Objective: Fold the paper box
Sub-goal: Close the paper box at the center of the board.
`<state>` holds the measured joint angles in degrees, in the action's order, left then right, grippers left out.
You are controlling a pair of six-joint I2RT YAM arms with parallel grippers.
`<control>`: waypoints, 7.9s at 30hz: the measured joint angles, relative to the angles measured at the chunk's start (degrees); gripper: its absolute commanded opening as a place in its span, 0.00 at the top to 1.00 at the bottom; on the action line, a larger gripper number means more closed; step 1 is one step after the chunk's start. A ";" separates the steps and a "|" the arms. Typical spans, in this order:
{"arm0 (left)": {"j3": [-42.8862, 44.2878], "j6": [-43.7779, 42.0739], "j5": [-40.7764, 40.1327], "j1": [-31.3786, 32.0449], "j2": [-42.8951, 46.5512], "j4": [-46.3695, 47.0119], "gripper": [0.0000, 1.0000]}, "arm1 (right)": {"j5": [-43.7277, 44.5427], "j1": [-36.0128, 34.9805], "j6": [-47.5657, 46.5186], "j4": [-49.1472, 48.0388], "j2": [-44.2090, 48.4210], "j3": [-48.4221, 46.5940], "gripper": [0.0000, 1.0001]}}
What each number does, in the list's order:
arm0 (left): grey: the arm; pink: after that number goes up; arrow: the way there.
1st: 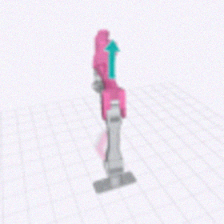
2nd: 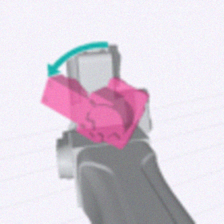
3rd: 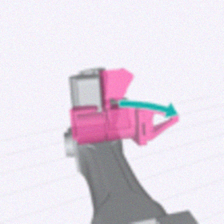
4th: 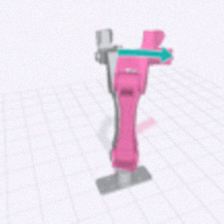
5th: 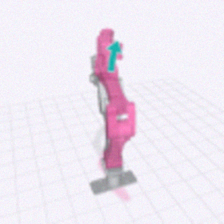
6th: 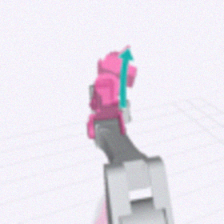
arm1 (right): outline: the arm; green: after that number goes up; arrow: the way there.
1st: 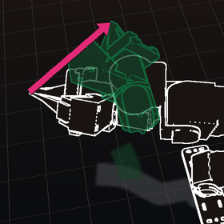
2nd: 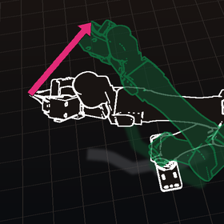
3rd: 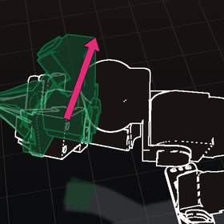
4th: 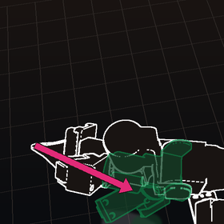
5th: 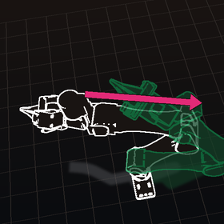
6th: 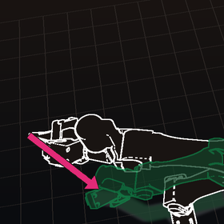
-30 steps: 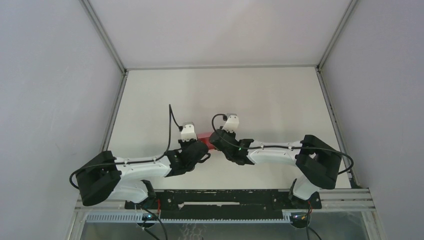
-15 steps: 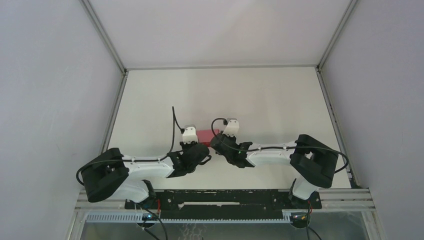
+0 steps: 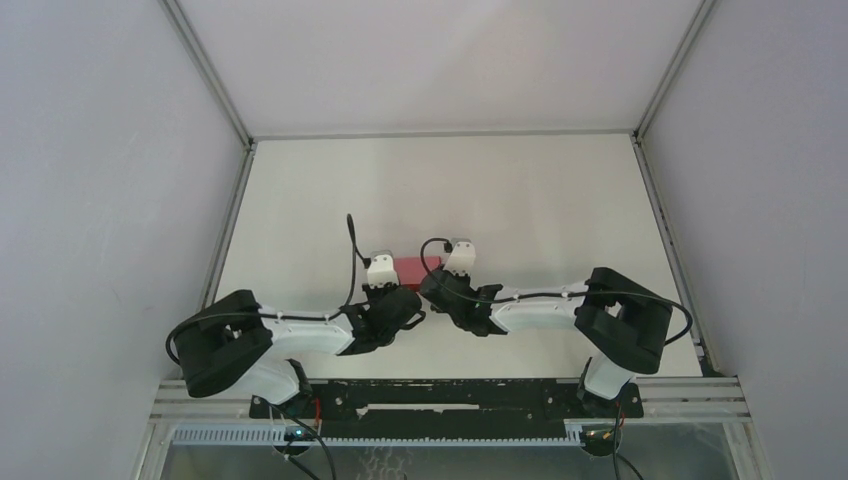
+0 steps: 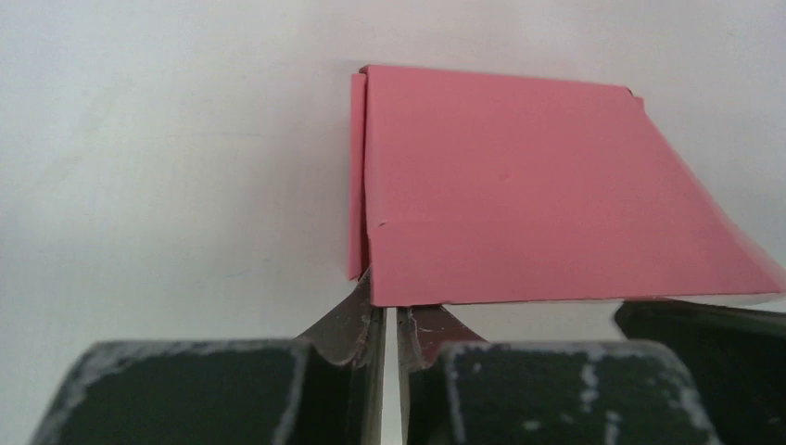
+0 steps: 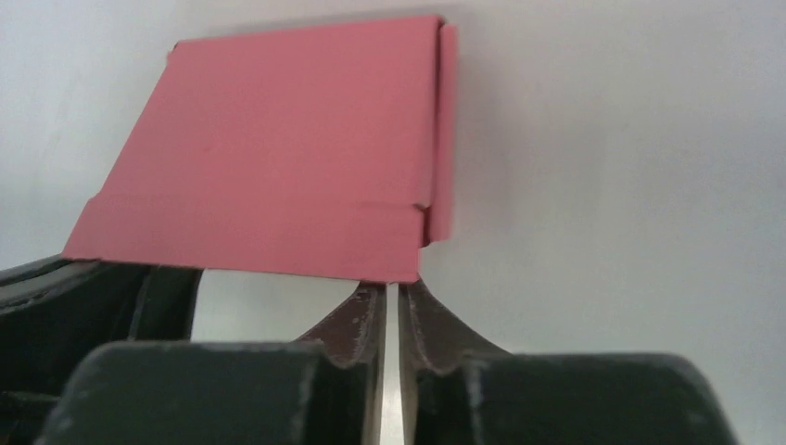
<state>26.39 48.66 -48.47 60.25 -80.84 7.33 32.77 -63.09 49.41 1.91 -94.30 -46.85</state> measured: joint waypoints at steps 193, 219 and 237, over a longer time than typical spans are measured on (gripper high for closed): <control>-2.95 -1.11 26.69 -6.32 -0.09 16.90 0.96 | -38.64 11.82 -25.16 5.07 0.02 -4.66 0.58; 0.76 0.44 26.60 -7.04 -2.01 12.96 0.96 | -36.00 2.51 -10.03 -2.45 13.07 8.55 0.58; 0.76 0.44 26.36 -8.26 -1.62 12.28 0.96 | -34.01 2.10 -5.07 -10.56 5.90 8.55 0.57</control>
<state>27.16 49.10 -22.11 51.99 -82.46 19.62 -1.23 -60.99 44.34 -8.64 -88.40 -38.30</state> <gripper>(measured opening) 0.036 0.424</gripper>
